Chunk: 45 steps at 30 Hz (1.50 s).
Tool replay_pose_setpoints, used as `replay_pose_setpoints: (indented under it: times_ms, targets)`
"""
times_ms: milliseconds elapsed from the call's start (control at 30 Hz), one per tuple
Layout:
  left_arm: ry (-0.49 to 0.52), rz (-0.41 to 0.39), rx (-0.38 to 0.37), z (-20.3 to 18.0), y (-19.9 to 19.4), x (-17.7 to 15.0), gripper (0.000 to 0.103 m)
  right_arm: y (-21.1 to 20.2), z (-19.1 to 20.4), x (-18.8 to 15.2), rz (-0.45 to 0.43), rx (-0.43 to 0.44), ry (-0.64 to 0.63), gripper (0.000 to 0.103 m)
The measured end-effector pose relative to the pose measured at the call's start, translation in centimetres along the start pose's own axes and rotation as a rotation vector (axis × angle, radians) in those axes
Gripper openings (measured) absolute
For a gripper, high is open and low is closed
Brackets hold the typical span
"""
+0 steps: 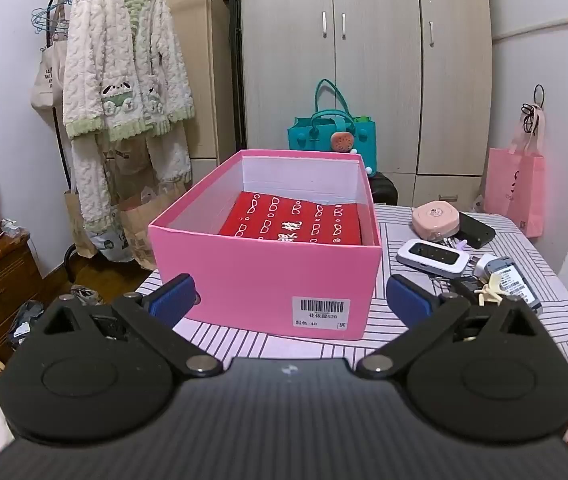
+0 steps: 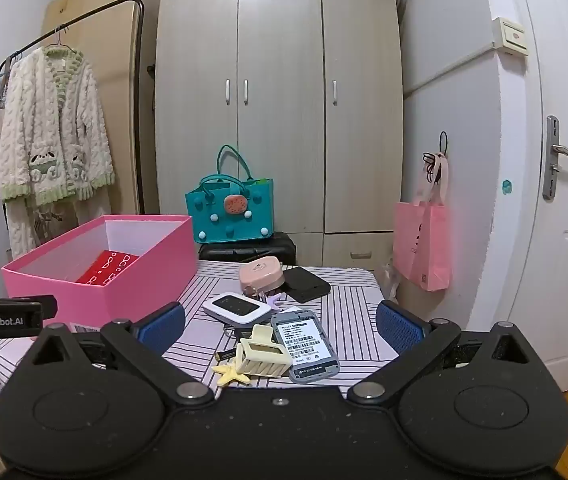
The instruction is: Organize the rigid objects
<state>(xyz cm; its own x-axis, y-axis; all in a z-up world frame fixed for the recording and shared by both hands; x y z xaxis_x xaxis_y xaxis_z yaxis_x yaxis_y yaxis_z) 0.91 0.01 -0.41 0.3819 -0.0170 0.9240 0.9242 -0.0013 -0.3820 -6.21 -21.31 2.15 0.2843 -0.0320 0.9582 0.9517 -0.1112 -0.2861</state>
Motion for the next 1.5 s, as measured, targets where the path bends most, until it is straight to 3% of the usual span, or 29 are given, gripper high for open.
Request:
replay_pose_setpoints:
  times_ms: [767,1500]
  targets:
    - [0.018,-0.031,-0.024,-0.8,-0.6,0.1,0.103,0.0,-0.2,-0.5,0.008,0.006,0.003,0.102]
    - [0.074,0.058,-0.041,-1.3,0.3,-1.0,0.103,0.2,-0.7,-0.8,0.039,0.032,0.003,0.103]
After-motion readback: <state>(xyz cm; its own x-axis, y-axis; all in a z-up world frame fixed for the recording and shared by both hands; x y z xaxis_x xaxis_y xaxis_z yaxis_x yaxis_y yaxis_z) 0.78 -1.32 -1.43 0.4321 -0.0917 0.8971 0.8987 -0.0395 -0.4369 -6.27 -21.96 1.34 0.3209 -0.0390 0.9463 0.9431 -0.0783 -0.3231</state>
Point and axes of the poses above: each gripper's, at about its wrist camera, not at the fingertips, and y roughly the way its jaws point, z to its left, x to its top, the point moved 1 cm from there along y, roughly the way its jaws point, and after that the axes turned 2 degrees about -z, right-handed, at the moved point
